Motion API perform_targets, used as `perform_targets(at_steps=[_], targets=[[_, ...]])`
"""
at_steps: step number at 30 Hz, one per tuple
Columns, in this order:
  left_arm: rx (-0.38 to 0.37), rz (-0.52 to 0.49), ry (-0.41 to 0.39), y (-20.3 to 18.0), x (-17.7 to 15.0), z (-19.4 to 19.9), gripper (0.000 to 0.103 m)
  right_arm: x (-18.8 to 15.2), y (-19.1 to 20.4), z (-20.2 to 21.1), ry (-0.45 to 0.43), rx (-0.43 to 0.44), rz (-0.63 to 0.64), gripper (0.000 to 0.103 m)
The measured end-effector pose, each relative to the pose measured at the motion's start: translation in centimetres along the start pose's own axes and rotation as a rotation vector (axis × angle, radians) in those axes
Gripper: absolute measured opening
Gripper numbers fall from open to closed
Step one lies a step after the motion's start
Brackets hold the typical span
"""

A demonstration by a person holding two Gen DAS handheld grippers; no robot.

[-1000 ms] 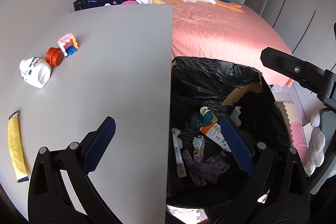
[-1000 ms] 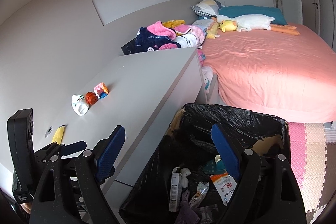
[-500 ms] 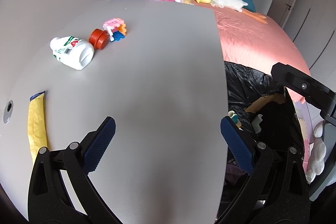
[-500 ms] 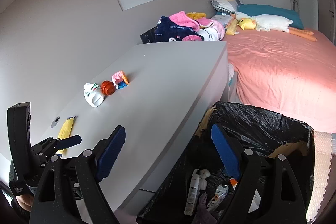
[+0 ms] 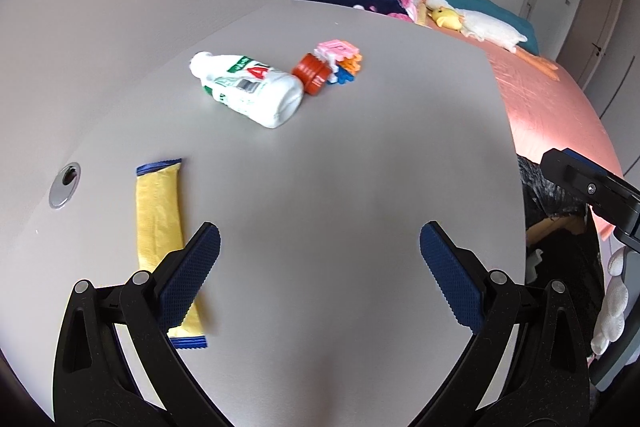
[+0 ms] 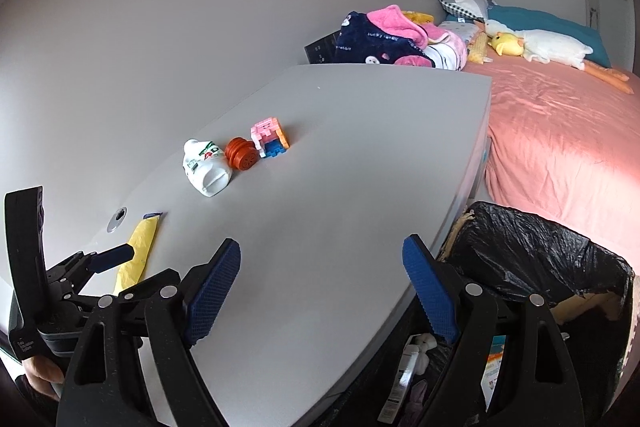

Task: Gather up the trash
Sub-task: 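Move both grippers back over the desk toward the yellow wrapper, then grasp the yellow snack wrapper with the left gripper and lift it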

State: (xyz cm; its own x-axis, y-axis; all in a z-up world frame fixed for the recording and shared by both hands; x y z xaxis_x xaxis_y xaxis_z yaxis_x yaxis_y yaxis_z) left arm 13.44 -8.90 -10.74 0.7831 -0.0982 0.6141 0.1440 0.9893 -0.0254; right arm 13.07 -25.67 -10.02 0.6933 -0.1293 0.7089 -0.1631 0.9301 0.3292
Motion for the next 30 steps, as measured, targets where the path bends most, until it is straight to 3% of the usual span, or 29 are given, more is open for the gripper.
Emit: perform_targets(at_steps=[9,14,19,22,24,28,30], targets=[[0.102,0.095,0.007,6.1,-0.1,-0.8,0.096,0.8,1.9,-2.8,0.043,0.020,0.024,0.081],[0.144,0.176,0.031,9.3,-0.6,-1.7,0.086,1.1,2.8,-4.1,0.057,0.031,0.042,0.080],[0.166,0.190,0.051,10.7,-1.0,-2.5,0.080,1.2,3.5,-5.4,0.070,0.038,0.047,0.080],[0.158,0.199,0.071,11.0,-1.1,-2.9,0.070,1.3,3.8,-6.0,0.083,0.039,0.053,0.077],[0.136,0.212,0.088,11.0,-1.3,-3.3,0.052,1.3,4.1,-6.5,0.091,0.039,0.059,0.075],[0.145,0.212,0.084,11.5,-1.1,-3.6,0.042,1.5,4.5,-7.3,0.101,0.038,0.069,0.071],[0.135,0.223,0.076,11.7,-0.9,-3.5,0.030,1.6,4.6,-7.8,0.106,0.039,0.074,0.069]])
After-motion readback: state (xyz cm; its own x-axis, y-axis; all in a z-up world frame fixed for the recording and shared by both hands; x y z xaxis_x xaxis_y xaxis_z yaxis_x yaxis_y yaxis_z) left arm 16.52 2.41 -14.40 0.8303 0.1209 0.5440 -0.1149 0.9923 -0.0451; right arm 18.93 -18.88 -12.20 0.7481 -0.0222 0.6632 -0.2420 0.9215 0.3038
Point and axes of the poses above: each gripper's, at about its wrist camera, not at the fingertips, and z roughly against the way its jaws point, y to its left, x to its top, the point moved 9 cm from there along -z, roughly the way its jaws point, and after that the axes turned 1 degree about x, right-handed, at the moved point
